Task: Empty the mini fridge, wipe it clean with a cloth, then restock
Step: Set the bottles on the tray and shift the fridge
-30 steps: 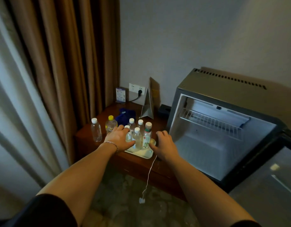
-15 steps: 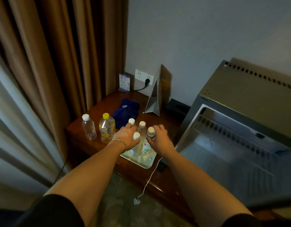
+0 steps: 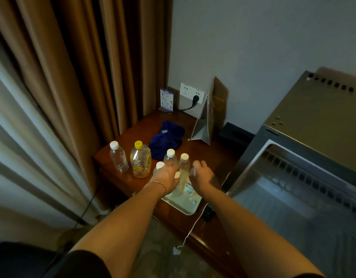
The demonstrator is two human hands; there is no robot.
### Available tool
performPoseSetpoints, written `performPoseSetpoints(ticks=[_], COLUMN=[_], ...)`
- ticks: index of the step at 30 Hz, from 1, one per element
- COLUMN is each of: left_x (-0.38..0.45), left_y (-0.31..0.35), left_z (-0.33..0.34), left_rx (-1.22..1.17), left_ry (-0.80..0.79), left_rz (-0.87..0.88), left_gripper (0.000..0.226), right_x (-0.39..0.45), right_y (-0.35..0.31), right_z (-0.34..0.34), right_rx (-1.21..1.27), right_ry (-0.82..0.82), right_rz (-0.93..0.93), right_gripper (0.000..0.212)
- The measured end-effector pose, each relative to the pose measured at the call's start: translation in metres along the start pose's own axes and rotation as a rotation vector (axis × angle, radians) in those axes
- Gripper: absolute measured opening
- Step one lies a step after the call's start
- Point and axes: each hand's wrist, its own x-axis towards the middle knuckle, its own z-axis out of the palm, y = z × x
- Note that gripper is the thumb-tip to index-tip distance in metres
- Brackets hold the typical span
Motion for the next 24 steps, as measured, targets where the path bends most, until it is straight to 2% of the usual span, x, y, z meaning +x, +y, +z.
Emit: performPoseSetpoints(ticks=[5, 10, 17, 24], left_x=[-0.025, -0.078, -0.172, -0.269], left_y=[0.008, 0.026, 0.067, 0.137], left_z=[-0.01, -0.027, -0.013, 0.031], left_rx=[0.003, 0.031, 0.011, -0.012], left_ry=[0.038, 0.105, 0.05, -0.07], left_rz=[0.058, 0.197, 0.454, 0.659], left_gripper=[0.039, 0.038, 0.035, 0.033], right_x=[-0.034, -0.12, -0.259, -0.412], right_y=[0.0, -0.007, -0.005, 0.032], right_z=[-0.01, -0.014, -0.007, -0.006], right_rx=[0.017, 0.007, 0.092, 0.171], right_ry=[0.002, 0.162, 0.298, 0.417], right_rz=[-0.011, 0.019, 0.176, 0.396], right_gripper=[0.037, 0.03, 0.035, 0.041])
